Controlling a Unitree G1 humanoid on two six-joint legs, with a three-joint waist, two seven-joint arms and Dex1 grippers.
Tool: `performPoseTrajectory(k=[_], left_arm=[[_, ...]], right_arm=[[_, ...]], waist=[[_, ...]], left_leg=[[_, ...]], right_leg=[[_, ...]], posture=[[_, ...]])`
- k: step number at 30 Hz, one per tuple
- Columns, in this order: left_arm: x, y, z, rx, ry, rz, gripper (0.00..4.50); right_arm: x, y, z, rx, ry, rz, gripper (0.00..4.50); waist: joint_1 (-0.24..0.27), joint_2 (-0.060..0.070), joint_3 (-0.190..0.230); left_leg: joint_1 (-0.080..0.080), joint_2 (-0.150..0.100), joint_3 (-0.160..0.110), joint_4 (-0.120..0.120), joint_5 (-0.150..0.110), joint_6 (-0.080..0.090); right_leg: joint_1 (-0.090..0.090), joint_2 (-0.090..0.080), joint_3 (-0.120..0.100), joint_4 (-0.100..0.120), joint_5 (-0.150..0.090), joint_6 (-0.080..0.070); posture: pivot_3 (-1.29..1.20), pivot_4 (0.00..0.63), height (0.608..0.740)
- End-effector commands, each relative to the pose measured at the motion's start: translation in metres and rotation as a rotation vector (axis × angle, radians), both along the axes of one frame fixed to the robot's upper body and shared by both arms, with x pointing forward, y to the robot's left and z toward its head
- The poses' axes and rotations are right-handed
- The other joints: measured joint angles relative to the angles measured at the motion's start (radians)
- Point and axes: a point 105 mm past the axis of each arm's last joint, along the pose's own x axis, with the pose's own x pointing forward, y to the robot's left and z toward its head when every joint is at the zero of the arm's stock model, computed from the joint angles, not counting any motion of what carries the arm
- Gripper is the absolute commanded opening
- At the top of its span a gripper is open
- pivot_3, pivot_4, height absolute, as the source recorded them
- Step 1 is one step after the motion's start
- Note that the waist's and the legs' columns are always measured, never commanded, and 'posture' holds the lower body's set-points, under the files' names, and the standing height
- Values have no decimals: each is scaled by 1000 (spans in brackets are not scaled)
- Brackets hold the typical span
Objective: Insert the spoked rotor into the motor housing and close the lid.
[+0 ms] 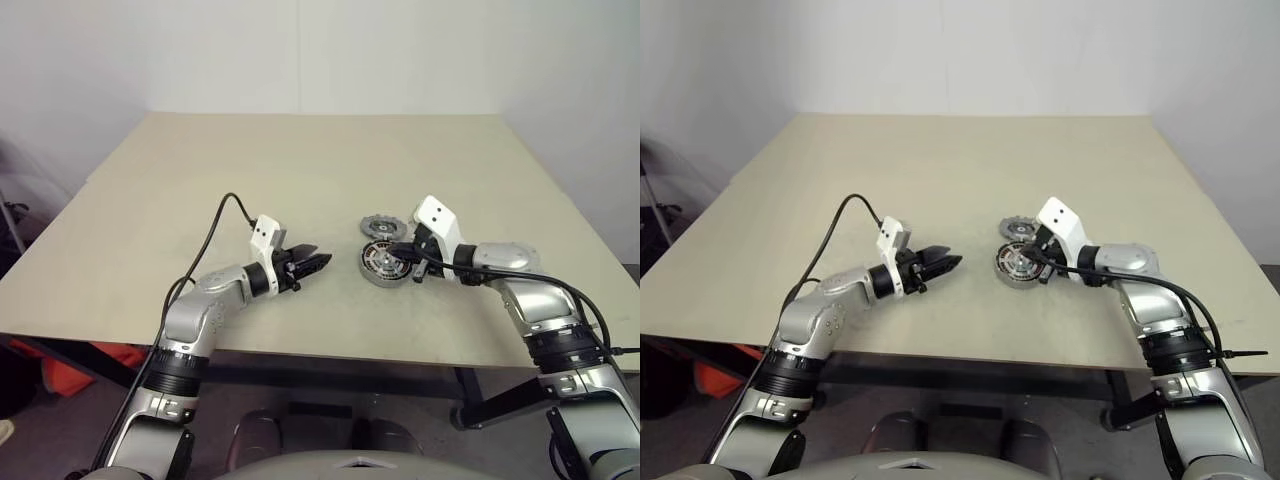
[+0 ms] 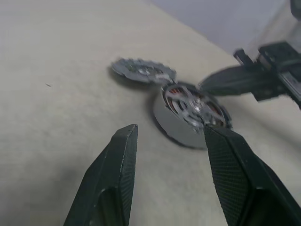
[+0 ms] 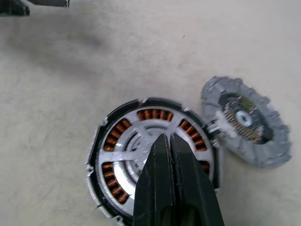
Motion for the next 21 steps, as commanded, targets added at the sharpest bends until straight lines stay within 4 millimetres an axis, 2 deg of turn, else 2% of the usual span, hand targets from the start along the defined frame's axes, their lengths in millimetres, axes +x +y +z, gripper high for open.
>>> performPoseTrajectory(k=[1, 5, 10, 12, 16, 19, 21], left_arm=[[1, -1, 8, 12, -53, -25, 2361], [0, 0, 8, 21, -62, -39, 2361], [4, 3, 10, 26, -76, -31, 2361], [5, 4, 11, 26, -80, -27, 2361], [7, 3, 9, 34, -83, -19, 2361], [9, 2, 8, 34, -84, -15, 2400], [10, 1, 9, 31, -85, -11, 2400]], right_arm=[[-2, -4, -10, -31, 8, -8, 0], [4, 0, 10, 4, -62, 1, 0], [13, 2, 47, -13, -222, 49, 0], [14, -2, 55, -104, -240, 104, 0], [19, -18, 55, -429, -284, 253, 0], [17, -21, 56, -544, -270, 405, 655], [20, -20, 60, -628, -307, 490, 1297]], waist=[[-1, 0, 0], [-1, 0, 0], [-3, 0, 0], [-8, 0, 0], [-14, -1, 0], [-22, -1, 1], [-26, -1, 1]], left_leg=[[0, 0, 0, 0, 0, 0], [2, 0, 0, 0, 1, -1], [2, 0, 0, 0, 1, -2], [2, 0, 0, 0, 1, -2], [1, -1, 0, 0, 1, -2], [1, 0, 0, 0, 1, -2], [0, 0, 0, 0, 1, -2]], right_leg=[[0, 0, 0, 0, 0, 0], [1, 0, 1, 2, 0, 0], [0, 0, 1, 3, 0, 0], [0, 0, 1, 3, 0, 0], [0, 0, 1, 4, 0, 0], [-1, 0, 0, 4, 0, 0], [-2, 0, 0, 4, 0, 0]], posture=[[0, 0, 740], [0, 0, 740], [0, 0, 740], [0, 0, 740], [0, 0, 740], [0, 0, 740], [0, 0, 740]])
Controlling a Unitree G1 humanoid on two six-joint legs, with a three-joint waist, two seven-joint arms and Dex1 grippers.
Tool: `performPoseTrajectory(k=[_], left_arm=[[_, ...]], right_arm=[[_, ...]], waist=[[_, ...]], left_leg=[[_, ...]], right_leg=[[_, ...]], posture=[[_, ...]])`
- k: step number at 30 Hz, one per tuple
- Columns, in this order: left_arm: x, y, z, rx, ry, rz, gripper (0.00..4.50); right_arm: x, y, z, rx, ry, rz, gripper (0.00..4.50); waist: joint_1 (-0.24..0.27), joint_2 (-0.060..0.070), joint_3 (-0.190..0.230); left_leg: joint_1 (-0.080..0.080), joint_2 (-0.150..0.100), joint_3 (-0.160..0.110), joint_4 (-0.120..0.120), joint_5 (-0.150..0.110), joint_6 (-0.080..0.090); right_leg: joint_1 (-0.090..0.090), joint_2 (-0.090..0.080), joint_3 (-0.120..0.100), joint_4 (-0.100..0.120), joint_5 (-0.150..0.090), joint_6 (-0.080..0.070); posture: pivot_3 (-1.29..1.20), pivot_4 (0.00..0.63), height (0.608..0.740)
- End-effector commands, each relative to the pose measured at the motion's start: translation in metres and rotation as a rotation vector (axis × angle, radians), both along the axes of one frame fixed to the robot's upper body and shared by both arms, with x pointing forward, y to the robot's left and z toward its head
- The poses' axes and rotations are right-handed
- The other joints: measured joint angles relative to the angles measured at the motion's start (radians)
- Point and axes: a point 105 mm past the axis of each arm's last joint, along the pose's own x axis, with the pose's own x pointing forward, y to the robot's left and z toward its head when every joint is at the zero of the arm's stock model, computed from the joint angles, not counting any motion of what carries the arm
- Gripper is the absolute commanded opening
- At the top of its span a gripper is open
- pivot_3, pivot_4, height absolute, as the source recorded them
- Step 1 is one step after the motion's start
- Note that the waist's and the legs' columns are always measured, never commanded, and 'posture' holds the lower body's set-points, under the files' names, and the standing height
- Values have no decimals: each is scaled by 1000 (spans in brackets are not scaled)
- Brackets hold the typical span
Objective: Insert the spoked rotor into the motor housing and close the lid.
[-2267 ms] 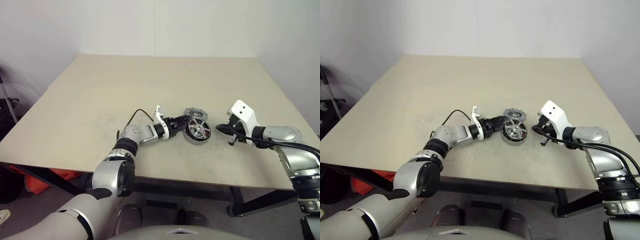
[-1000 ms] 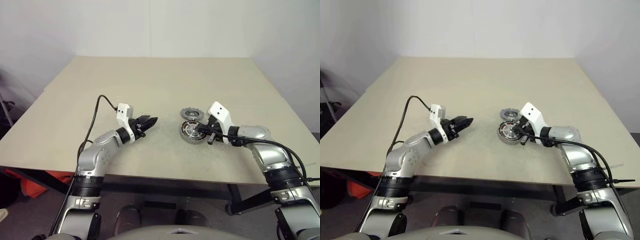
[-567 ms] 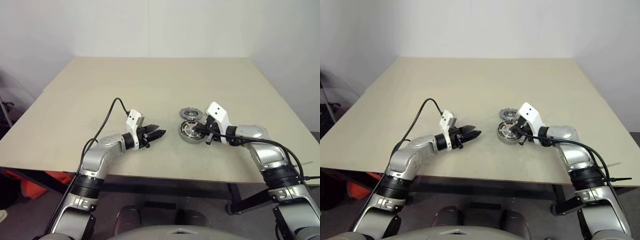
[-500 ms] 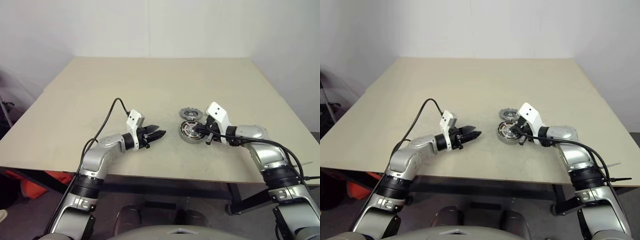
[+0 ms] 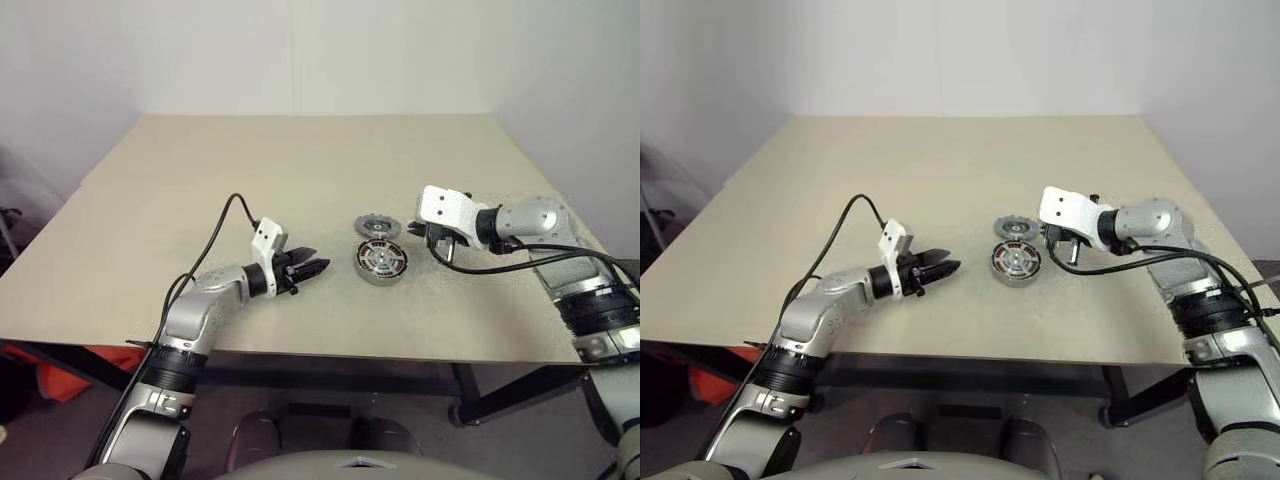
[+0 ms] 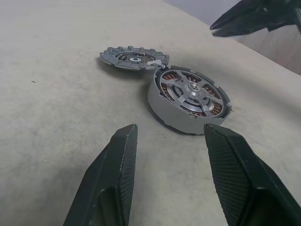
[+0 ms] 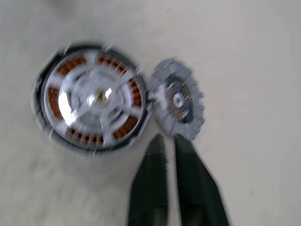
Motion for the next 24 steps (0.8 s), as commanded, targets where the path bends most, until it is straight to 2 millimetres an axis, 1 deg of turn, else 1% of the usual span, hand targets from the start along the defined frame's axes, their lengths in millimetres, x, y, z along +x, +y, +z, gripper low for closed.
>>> performPoseTrajectory(k=[1, 2, 4, 6, 10, 14, 16, 18, 20, 21, 24], left_arm=[[7, -2, 14, -8, -61, 4, 2400], [7, -2, 14, -8, -60, 8, 2400], [8, -2, 13, -5, -58, 17, 2400], [9, -3, 12, -4, -59, 23, 2400], [11, -4, 13, -5, -67, 42, 2400], [11, -4, 14, -6, -72, 53, 2400], [11, -4, 14, -7, -73, 57, 2400], [11, -4, 14, -7, -74, 61, 2400], [11, -4, 14, -6, -76, 64, 2400], [11, -3, 14, -6, -76, 66, 2400], [12, -3, 14, -4, -76, 72, 2400]], right_arm=[[6, 4, 15, -144, -82, 154, 1626], [10, 4, 17, -188, -102, 191, 1962], [15, 8, 21, -262, -117, 262, 1962], [16, 10, 20, -328, -116, 332, 1962], [13, 11, 13, -465, -94, 487, 1962], [10, 9, 8, -547, -68, 579, 1962], [9, 8, 6, -567, -60, 603, 1962], [10, 10, 5, -565, -57, 614, 1962], [10, 13, 3, -560, -55, 621, 1962], [10, 14, 2, -558, -53, 627, 1962], [7, 19, -3, -543, -40, 646, 1962]], waist=[[-4, 0, 0], [-4, 0, 0], [-6, 0, 0], [-6, 0, 0], [-5, -1, 0], [-6, -1, 1], [-7, -1, 1], [-8, -1, 1], [-13, -1, 1], [-15, -1, 1], [-24, -1, 1]], left_leg=[[-1, 0, 0, 0, 0, 0], [-3, 0, 0, 1, 0, 0], [-5, 0, 0, 4, 0, 1], [-6, 1, 0, 5, 0, 1], [-6, 2, 0, 7, 0, 2], [-9, 2, 0, 13, -2, 7], [-12, 2, 0, 15, -1, 9], [-15, 2, 0, 16, -1, 9], [-15, 3, 0, 16, -1, 8], [-15, 3, 0, 16, -1, 8], [-15, 3, 0, 17, -1, 8]], right_leg=[[-1, 0, 0, 1, 0, 0], [-3, 0, 0, 2, 0, 0], [-6, 0, 0, 4, 0, -1], [-9, 0, 0, 7, -1, -2], [-9, 0, 0, 8, -1, -3], [-11, 0, 1, 10, -1, -4], [-14, 0, 1, 12, 2, -9], [-15, 0, 1, 14, 3, -10], [-15, 0, 1, 14, 1, -9], [-15, 0, 1, 15, -1, -4], [-15, 0, 1, 16, -1, -4]], posture=[[0, 0, 740], [0, 0, 740], [0, 0, 740], [0, 0, 740], [0, 0, 740], [0, 0, 740], [0, 0, 740], [0, 0, 740], [0, 0, 740], [0, 0, 740], [0, 0, 740]])
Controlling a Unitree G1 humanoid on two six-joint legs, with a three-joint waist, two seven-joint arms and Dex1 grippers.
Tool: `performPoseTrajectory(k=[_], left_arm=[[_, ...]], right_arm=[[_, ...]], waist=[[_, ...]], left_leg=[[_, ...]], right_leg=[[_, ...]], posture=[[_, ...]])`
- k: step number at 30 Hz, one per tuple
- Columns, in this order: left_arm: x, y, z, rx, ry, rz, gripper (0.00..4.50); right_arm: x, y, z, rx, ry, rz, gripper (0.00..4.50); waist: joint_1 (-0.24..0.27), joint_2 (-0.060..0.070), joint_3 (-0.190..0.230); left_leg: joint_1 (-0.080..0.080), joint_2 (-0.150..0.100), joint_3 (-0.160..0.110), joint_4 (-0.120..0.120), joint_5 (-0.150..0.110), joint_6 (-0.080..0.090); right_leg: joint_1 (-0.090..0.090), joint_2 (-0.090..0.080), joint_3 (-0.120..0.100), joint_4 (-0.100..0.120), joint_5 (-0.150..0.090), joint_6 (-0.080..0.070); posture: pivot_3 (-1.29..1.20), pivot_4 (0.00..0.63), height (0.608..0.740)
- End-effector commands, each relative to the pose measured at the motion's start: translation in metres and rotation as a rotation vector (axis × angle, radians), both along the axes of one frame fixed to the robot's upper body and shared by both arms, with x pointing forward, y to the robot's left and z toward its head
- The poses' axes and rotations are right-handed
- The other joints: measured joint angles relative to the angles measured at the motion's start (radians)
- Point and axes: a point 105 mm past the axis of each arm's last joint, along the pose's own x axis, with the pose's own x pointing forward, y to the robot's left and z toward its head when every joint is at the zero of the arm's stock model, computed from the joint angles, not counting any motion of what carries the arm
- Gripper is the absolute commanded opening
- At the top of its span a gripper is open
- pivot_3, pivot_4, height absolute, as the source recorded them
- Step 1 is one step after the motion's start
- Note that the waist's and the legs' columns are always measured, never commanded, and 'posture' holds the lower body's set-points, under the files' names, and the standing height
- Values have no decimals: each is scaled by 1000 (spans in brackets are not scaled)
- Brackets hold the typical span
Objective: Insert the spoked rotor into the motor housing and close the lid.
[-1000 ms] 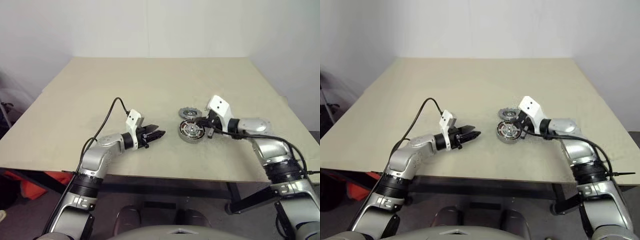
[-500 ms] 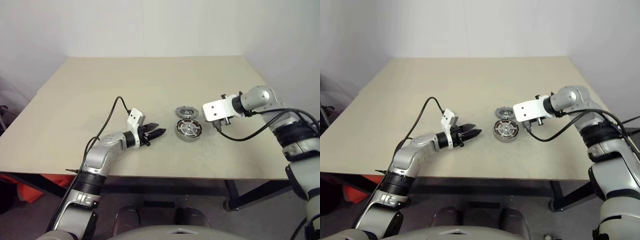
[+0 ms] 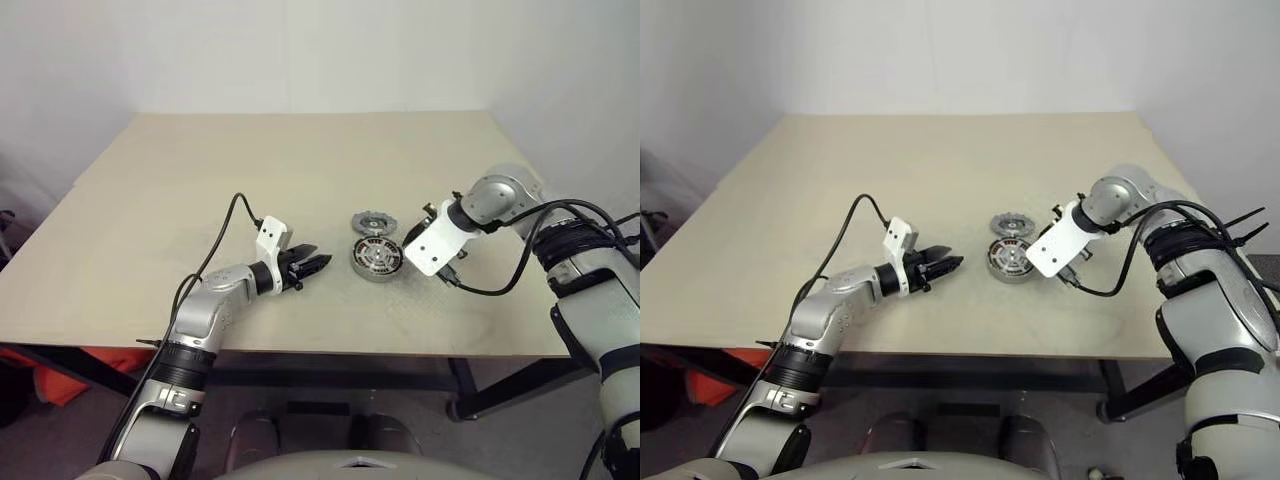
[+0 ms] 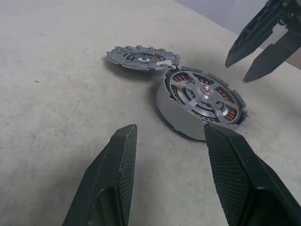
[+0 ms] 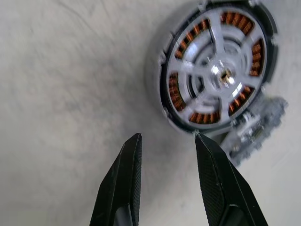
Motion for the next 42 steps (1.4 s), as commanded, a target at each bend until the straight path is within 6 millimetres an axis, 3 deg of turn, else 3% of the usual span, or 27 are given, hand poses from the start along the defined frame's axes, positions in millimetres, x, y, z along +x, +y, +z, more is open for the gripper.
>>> performPoseTrajectory(k=[1, 10, 20, 23, 27, 36, 42], left_arm=[[3, 2, 16, -14, -66, 11, 2400], [4, 3, 16, -5, -70, 15, 2400], [5, 3, 14, 4, -68, 20, 2400], [6, 3, 14, 6, -71, 22, 2400], [7, 5, 15, 8, -74, 28, 2400], [8, 4, 15, 9, -78, 33, 2400], [8, 4, 13, 11, -77, 41, 2400]], right_arm=[[0, 6, 7, 15, -11, 32, 1962], [-6, 11, -11, 22, 32, 33, 1962], [-2, 20, -14, 50, 31, 17, 1962], [-2, 21, -16, 50, 41, 12, 1331], [0, 23, -15, 63, 32, 9, 27], [14, 30, -5, 152, -34, -49, 8], [21, 38, 10, 331, 59, -257, 8]], waist=[[-3, 0, 0], [-6, 0, 0], [-6, 0, 0], [-10, 0, 0], [-12, -2, 0], [-37, -3, 0], [-34, -3, 0]], left_leg=[[0, 0, 0, 0, 0, 0], [0, 0, 0, 1, 0, 0], [0, 0, 0, 1, 0, 0], [1, 0, 0, 1, 0, 0], [2, 0, 0, 1, -1, -3], [3, 0, 0, 2, 0, -6], [2, 1, 0, 2, 2, -6]], right_leg=[[0, 0, 0, 0, 0, 0], [0, 0, 0, 1, 0, 0], [0, 0, 1, 2, 0, -1], [0, 0, 1, 2, 0, -1], [1, 0, 1, 3, 0, -1], [1, 0, 1, 5, 0, -1], [1, 0, 1, 5, 0, -1]], posture=[[0, 0, 740], [0, 0, 740], [0, 0, 740], [0, 0, 740], [0, 0, 740], [0, 0, 740], [0, 0, 740]])
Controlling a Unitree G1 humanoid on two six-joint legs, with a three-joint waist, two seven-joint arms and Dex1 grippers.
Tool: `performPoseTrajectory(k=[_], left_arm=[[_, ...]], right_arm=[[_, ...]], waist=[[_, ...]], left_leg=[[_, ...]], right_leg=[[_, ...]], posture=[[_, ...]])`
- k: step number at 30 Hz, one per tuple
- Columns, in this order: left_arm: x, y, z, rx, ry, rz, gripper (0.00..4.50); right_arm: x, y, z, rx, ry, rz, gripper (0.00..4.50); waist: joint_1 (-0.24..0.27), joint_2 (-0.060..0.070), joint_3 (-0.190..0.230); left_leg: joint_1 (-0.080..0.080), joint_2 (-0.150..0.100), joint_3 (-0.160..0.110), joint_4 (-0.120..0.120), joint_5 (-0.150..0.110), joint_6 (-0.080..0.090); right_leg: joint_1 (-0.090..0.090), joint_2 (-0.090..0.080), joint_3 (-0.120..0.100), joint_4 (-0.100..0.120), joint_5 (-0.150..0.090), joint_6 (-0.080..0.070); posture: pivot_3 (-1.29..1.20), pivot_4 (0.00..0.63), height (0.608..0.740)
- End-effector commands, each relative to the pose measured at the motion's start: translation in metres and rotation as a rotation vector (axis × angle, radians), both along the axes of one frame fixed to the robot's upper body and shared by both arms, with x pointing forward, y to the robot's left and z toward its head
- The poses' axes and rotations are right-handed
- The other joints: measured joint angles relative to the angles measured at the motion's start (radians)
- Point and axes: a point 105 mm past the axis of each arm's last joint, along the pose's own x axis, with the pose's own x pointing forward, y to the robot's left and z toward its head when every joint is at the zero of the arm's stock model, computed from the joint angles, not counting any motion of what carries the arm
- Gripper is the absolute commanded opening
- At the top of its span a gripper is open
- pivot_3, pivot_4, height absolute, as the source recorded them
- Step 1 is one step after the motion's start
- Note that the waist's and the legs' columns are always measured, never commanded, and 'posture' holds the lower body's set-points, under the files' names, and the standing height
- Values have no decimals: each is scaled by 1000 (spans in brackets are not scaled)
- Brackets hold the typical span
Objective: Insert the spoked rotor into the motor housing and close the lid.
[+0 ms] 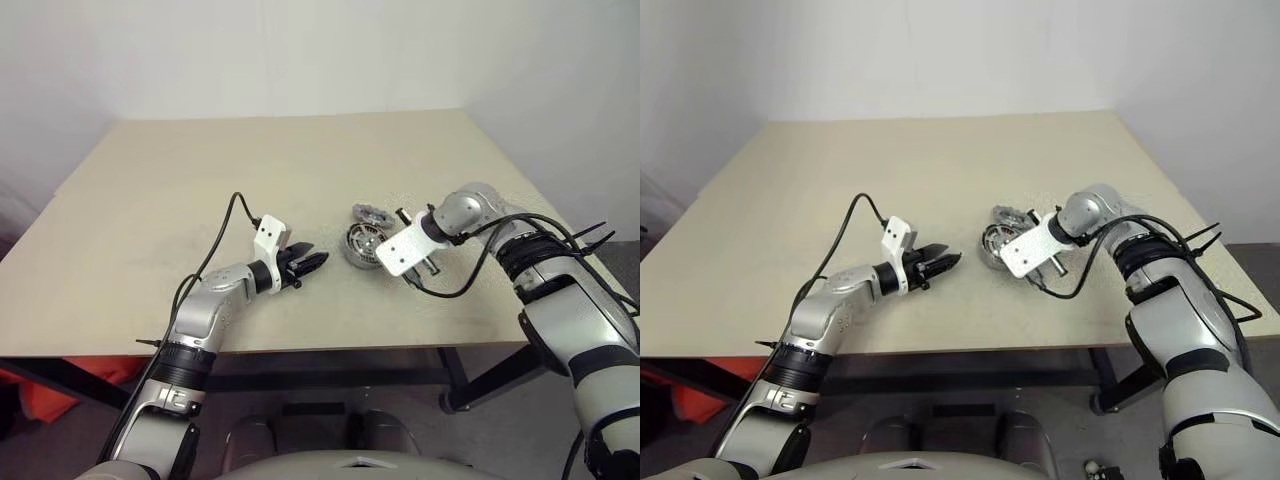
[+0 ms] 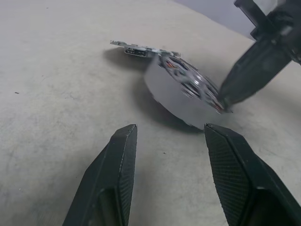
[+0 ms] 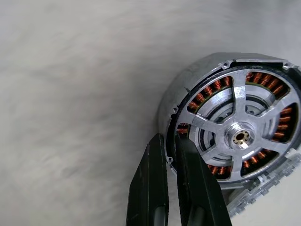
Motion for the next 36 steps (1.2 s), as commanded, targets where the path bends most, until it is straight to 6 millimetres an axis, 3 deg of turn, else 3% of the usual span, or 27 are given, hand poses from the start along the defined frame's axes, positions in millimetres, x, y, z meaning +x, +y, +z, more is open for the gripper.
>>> performPoseTrajectory(k=[1, 9, 14, 18, 21, 28, 36], left_arm=[[4, 1, 14, -11, -60, 11, 2400], [2, 8, 10, -7, -59, 37, 2400], [2, 23, 11, -7, -71, 87, 2400], [2, 35, 18, -62, -71, 134, 2400], [0, 41, 12, -20, -71, 150, 2400], [-2, 50, 13, -16, -77, 188, 2400], [-1, 50, 14, -11, -80, 195, 2400]], right_arm=[[9, 12, 34, 170, 8, -107, 8], [-8, 31, 51, 346, 264, -315, 8], [-27, 44, 55, 398, 454, -440, 8], [-27, 56, 58, 441, 521, -556, 8], [-28, 64, 60, 462, 550, -601, 8], [-22, 80, 40, 472, 593, -745, 8], [-11, 90, 35, 505, 587, -824, 8]], waist=[[3, 0, 0], [14, 0, 0], [31, 1, 0], [36, 0, 0], [40, 1, 0], [41, 1, 0], [48, 0, 0]], left_leg=[[0, 0, 0, 0, 0, 0], [-8, 2, 0, 0, 1, 7], [-8, 2, 0, 0, 1, 6], [-5, 2, -1, -1, 2, 1], [-5, 2, -1, -1, 2, -2], [-5, 2, -1, -3, 2, -2], [-1, 2, -1, -3, 2, -3]], right_leg=[[0, 0, 0, 0, 0, 0], [-5, 0, -2, 0, 3, -10], [-5, 0, -2, 0, 2, -8], [-4, 0, -2, 0, -2, -2], [-4, 0, -2, 0, -2, -2], [-4, 1, -2, 0, -2, -2], [-4, 0, -2, 0, -2, -2]], posture=[[0, 0, 740], [0, 0, 740], [0, 0, 740], [0, 0, 740], [0, 0, 740], [0, 0, 740], [0, 0, 740]])
